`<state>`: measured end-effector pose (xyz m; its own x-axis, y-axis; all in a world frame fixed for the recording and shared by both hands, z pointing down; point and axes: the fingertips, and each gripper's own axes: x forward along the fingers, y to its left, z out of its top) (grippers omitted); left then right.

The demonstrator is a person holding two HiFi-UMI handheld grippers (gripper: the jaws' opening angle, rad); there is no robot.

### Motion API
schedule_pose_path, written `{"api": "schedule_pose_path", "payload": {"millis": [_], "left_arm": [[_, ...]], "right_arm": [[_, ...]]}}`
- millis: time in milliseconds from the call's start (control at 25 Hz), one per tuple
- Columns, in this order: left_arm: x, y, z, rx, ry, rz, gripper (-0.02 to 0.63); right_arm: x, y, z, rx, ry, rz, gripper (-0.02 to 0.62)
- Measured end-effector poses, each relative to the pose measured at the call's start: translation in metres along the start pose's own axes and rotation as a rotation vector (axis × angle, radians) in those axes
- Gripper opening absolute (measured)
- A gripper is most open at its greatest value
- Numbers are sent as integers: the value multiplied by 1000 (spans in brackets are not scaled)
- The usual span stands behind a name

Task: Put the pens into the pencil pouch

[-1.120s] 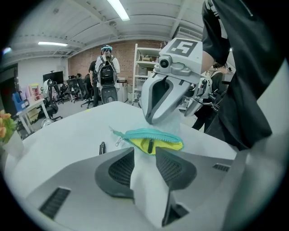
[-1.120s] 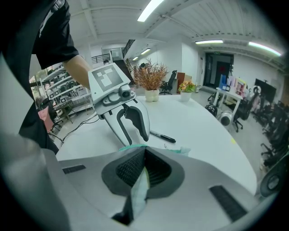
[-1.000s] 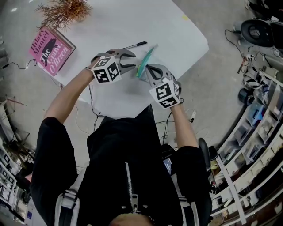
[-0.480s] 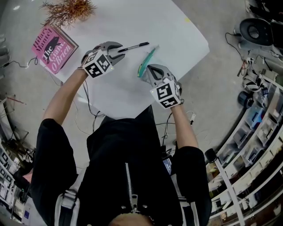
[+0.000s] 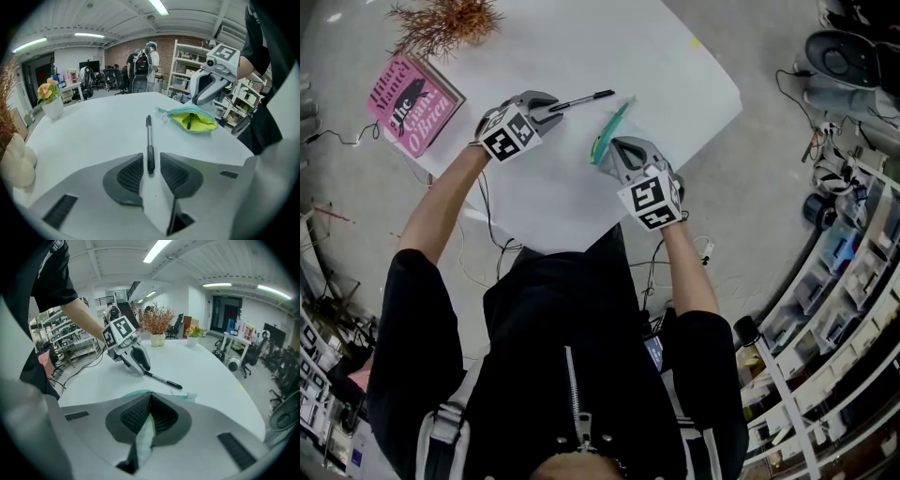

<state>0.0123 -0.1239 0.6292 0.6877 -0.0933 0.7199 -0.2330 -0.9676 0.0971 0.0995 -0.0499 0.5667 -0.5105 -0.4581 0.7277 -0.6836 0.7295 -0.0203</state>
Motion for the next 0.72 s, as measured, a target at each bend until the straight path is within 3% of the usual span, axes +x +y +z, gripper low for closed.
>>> {"api": "schedule_pose_path", "payload": {"millis": [200, 720], "left_arm": [[3, 2, -4, 3, 2, 25, 67], [-11, 8, 0, -16, -41, 61, 58]], "right_arm": [[0, -1, -1, 7, -7, -1, 8], [0, -2, -4, 23, -9, 7, 8]]}}
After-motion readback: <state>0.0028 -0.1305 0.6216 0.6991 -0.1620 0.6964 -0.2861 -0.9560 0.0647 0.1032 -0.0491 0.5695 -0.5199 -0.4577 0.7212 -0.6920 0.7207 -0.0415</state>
